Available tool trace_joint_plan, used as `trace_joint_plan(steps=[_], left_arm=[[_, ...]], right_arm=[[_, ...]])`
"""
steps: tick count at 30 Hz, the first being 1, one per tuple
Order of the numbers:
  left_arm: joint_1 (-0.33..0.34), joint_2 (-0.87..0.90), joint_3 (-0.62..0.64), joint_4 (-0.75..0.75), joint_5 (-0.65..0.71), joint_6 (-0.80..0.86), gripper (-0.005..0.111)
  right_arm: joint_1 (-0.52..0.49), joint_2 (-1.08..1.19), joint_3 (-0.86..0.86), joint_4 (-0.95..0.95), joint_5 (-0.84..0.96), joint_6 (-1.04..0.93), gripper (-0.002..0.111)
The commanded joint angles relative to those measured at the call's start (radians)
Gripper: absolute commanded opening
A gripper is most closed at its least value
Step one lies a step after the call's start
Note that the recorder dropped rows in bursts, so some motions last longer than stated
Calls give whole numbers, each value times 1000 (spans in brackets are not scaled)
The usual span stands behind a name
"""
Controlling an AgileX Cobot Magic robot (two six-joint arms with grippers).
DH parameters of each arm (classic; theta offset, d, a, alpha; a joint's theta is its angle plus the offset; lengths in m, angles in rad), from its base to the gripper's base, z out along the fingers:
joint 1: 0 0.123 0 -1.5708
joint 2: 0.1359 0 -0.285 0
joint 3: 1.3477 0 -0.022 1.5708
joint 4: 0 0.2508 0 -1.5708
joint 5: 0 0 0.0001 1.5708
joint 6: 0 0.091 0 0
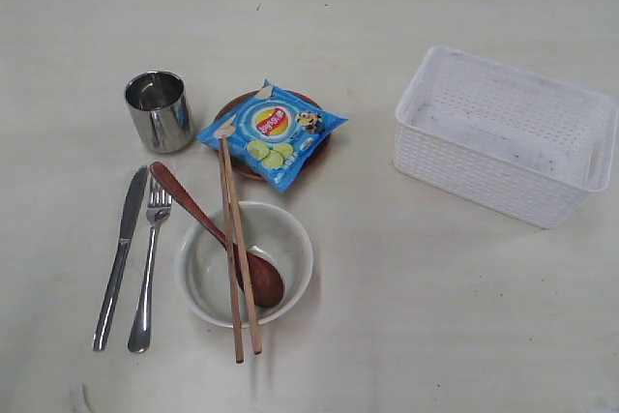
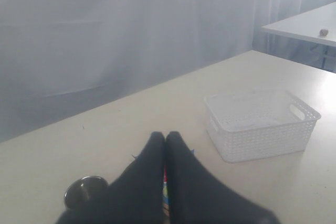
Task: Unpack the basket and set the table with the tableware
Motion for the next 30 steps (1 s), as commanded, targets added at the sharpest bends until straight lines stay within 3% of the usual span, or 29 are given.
trace_joint_plan(steps=[1, 7, 12, 19, 30], left_arm=[[4, -3, 4, 1, -7, -7, 0], [4, -3, 4, 1, -27, -7, 0], [4, -3, 4, -1, -91, -7, 0], [4, -3, 4, -1, -173, -7, 0], [4, -3, 4, -1, -85, -7, 0]], right_arm=[[-5, -210, 366, -78, -336, 188, -1], [-5, -411, 840, -449, -790, 534, -1], [-5, -422, 1016, -540, -841, 669, -1], [-5, -422, 1060, -540, -841, 676, -1], [-5, -422, 1060, -514, -828, 682, -1]])
